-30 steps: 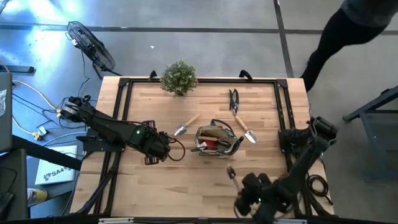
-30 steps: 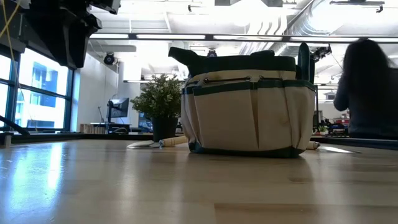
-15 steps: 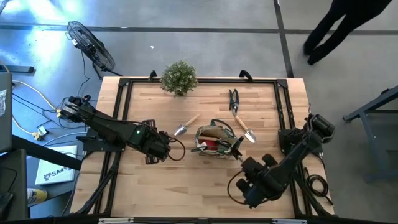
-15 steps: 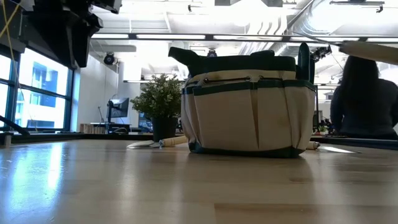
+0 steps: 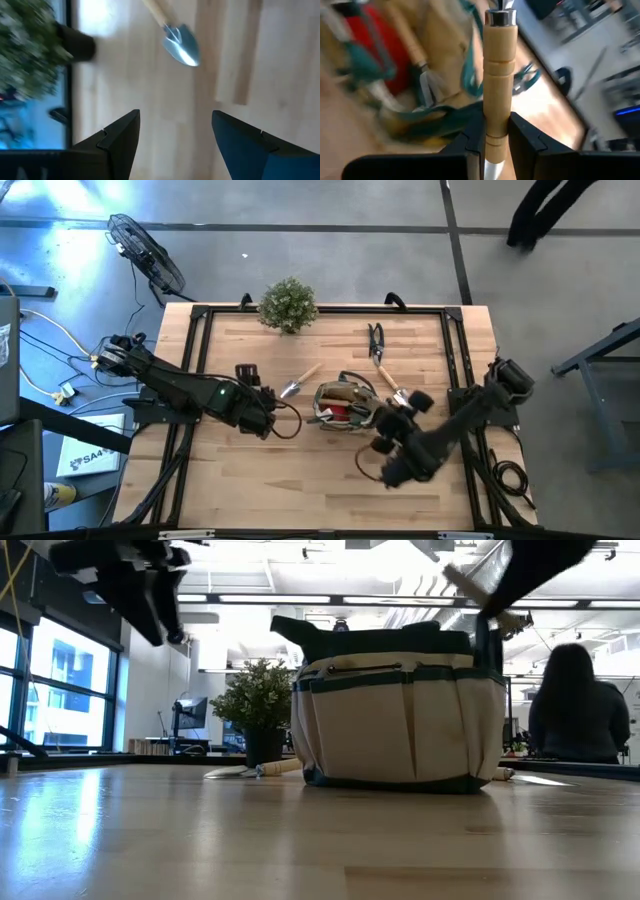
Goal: Pick & Place Garden tools in Gardening bag
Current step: Put the bottom right brown trowel into the green bag
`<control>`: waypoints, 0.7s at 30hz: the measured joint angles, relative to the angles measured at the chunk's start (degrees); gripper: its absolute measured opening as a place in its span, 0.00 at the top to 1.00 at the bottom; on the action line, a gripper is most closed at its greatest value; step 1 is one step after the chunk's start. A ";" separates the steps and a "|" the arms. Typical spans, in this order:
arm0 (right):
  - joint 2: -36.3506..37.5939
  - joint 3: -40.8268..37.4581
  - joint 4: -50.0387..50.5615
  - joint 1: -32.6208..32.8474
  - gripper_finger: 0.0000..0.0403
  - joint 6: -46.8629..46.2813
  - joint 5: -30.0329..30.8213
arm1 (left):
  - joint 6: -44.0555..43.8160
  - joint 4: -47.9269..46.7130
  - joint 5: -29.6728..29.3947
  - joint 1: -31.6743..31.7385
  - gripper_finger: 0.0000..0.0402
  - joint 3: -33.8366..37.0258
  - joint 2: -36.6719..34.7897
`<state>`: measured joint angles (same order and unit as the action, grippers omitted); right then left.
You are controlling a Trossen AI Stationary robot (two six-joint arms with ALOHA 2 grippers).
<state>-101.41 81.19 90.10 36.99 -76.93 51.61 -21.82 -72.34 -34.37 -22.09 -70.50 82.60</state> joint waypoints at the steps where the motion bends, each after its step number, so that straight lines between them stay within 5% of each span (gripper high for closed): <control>1: -0.05 -0.01 -0.14 -1.55 0.89 2.23 1.04 | 1.59 0.01 -1.04 0.01 0.40 0.00 0.01; 9: 2.03 1.24 -0.09 -9.39 0.89 18.90 10.52 | 11.29 0.25 -13.32 0.01 0.40 0.00 0.00; 21: 3.17 10.60 -2.03 -10.00 0.89 53.73 31.38 | 12.60 0.47 -27.40 0.01 0.40 0.00 -0.01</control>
<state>-98.24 91.79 88.06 27.00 -23.19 82.98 -9.21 -71.86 -61.76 -22.09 -70.50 82.59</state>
